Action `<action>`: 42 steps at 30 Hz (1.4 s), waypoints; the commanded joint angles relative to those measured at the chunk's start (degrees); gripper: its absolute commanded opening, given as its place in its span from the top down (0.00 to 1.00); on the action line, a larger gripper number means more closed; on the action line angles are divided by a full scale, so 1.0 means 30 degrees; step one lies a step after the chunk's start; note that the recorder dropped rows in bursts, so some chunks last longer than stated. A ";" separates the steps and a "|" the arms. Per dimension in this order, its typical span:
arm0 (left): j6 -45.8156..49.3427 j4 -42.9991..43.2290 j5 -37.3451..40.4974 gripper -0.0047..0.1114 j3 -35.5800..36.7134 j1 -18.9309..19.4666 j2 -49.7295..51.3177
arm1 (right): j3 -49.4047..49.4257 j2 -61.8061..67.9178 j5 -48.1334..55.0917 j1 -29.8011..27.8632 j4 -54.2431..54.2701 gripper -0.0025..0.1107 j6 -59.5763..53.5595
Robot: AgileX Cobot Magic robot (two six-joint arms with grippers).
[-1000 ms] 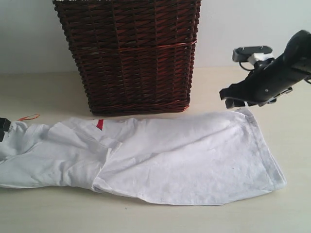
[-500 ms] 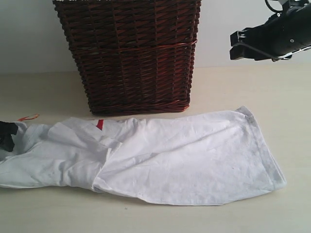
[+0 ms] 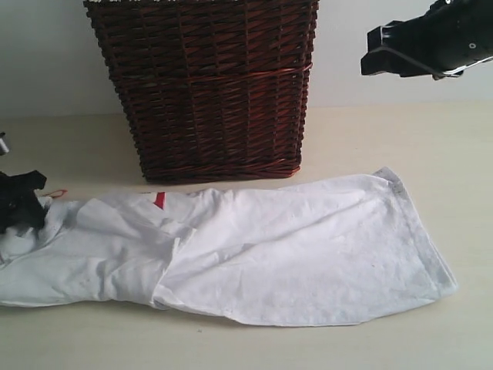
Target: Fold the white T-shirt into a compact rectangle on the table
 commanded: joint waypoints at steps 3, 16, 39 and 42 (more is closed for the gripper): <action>-0.4427 0.7155 0.1641 0.96 0.0875 -0.0114 0.0946 | -0.0064 -0.1288 0.0994 -0.0077 0.0283 0.47 -0.0176; -1.3975 2.0708 0.6374 0.96 -0.3841 -0.0344 -0.2624 | -0.0064 -0.2772 0.2523 -0.0077 0.0702 0.49 -0.0176; -1.2341 1.3755 0.6374 0.96 -0.7374 -1.5195 -0.4519 | -0.0064 -0.2768 0.3120 -0.0077 0.1211 0.49 -0.0227; -1.2746 1.3755 0.6374 0.96 -0.7245 -1.7127 -0.4359 | -0.0064 -0.2768 0.3363 -0.0077 0.1635 0.49 -0.0665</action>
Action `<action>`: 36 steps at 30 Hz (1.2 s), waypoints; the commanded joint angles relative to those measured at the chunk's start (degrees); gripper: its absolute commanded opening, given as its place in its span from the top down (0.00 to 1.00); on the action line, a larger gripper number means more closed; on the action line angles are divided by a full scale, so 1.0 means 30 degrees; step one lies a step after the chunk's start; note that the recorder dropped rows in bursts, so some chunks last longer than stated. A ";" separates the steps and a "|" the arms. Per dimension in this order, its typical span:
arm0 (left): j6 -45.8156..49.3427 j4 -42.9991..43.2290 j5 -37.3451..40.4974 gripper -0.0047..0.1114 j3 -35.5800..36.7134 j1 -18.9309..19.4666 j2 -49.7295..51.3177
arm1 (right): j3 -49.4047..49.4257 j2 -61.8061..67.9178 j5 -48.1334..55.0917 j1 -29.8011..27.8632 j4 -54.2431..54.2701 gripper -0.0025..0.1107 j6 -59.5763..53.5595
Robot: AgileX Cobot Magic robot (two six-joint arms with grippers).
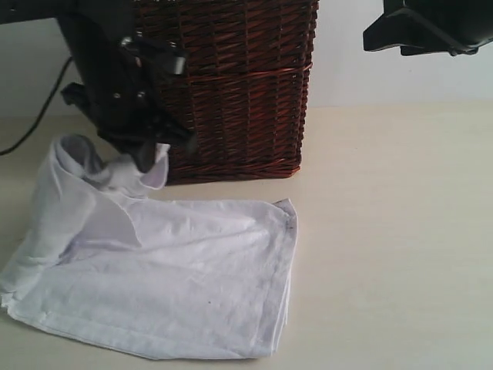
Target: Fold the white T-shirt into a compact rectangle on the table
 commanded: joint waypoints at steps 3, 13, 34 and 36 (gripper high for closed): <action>-0.1154 -0.0272 -0.0783 0.96 0.0720 -0.4022 0.0377 | -0.0064 -0.0140 0.0423 -0.0077 0.0613 0.49 -0.0534; -0.0887 -0.1056 -0.6608 0.46 0.1775 -0.8281 0.2411 | -0.0064 -0.0140 0.0539 -0.0077 0.0613 0.49 -0.0534; -0.1593 0.1068 -0.5879 0.43 0.5365 -0.7422 0.1778 | -0.0017 -0.0140 0.0779 -0.0077 0.0613 0.49 -0.0607; -0.1593 0.1502 -0.6167 0.43 0.5653 -0.7939 0.2072 | -0.0022 -0.0100 0.0779 -0.0077 0.0613 0.49 -0.0607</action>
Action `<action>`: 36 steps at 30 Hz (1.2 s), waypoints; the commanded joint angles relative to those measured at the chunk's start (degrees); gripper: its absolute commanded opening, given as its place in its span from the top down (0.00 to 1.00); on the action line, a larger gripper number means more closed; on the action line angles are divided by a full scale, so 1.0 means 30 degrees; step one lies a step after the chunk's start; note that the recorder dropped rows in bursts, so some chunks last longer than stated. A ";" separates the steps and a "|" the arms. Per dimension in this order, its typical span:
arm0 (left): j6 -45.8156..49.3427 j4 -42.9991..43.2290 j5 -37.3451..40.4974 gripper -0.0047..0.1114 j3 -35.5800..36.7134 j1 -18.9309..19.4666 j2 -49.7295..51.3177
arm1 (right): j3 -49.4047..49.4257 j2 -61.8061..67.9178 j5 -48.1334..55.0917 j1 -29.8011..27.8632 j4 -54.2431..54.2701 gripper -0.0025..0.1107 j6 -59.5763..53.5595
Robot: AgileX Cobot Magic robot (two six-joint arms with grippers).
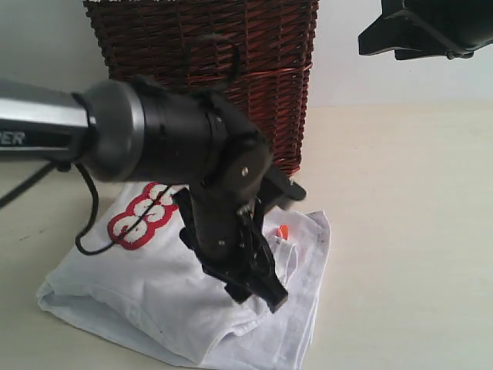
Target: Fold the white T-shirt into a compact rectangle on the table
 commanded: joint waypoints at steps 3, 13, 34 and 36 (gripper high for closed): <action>0.0125 0.0421 -0.1942 0.43 0.0690 -0.1499 0.0617 | -0.0022 0.0135 0.0043 -0.0077 0.0122 0.49 -0.0233; 0.0755 0.0879 -0.2703 0.44 0.1542 -0.2109 0.1007 | -0.0022 0.0292 0.0165 -0.0077 0.0205 0.49 -0.0233; -0.2345 0.3389 -0.7518 0.96 0.0178 -0.2064 -0.1877 | -0.0022 0.0292 0.0235 -0.0077 0.0205 0.49 -0.0233; -0.2305 0.3389 -0.8599 0.96 0.0178 -0.2102 -0.1966 | -0.0022 0.0292 0.0235 -0.0077 0.0205 0.49 -0.0233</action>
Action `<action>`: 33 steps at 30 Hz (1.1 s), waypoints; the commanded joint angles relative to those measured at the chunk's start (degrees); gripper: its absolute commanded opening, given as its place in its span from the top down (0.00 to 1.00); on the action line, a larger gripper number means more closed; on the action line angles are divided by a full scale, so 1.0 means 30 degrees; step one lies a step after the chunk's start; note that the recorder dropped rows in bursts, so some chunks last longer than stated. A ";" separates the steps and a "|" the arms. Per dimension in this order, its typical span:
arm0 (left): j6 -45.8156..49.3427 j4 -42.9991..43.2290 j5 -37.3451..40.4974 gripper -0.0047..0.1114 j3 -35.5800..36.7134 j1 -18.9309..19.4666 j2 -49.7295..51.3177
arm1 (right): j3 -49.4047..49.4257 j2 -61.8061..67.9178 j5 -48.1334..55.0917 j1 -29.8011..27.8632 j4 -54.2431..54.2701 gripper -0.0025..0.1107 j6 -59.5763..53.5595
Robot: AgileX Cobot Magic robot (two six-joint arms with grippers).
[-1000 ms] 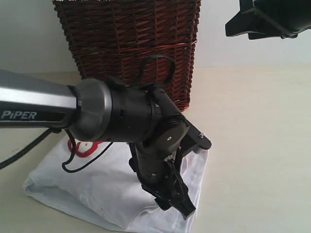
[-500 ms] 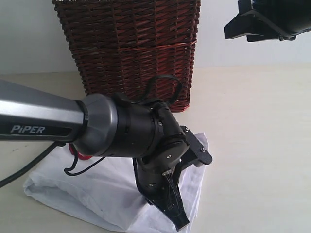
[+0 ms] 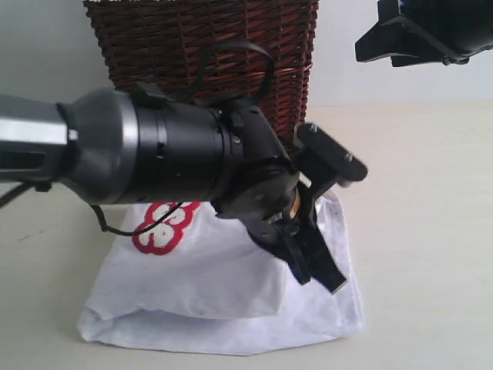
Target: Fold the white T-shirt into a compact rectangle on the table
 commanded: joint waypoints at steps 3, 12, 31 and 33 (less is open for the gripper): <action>-0.0752 -0.0002 -0.3970 0.96 -0.0236 -0.0118 -0.0045 | -0.0022 0.0016 0.0027 -0.0077 0.0126 0.49 -0.0201; -0.2360 -0.0002 -1.1182 0.55 -0.0236 -0.0118 0.2695 | -0.0022 0.0016 0.0435 -0.0077 0.0126 0.49 -0.0201; -0.5555 0.2556 -1.3812 0.96 1.1835 0.5448 -1.8887 | 0.5509 0.1538 -0.0238 -0.0077 0.0202 0.49 0.0341; -0.5587 0.2519 -1.3849 0.96 1.2975 0.5448 -2.1420 | 0.5509 0.1538 -0.0202 -0.0077 0.0202 0.49 0.0493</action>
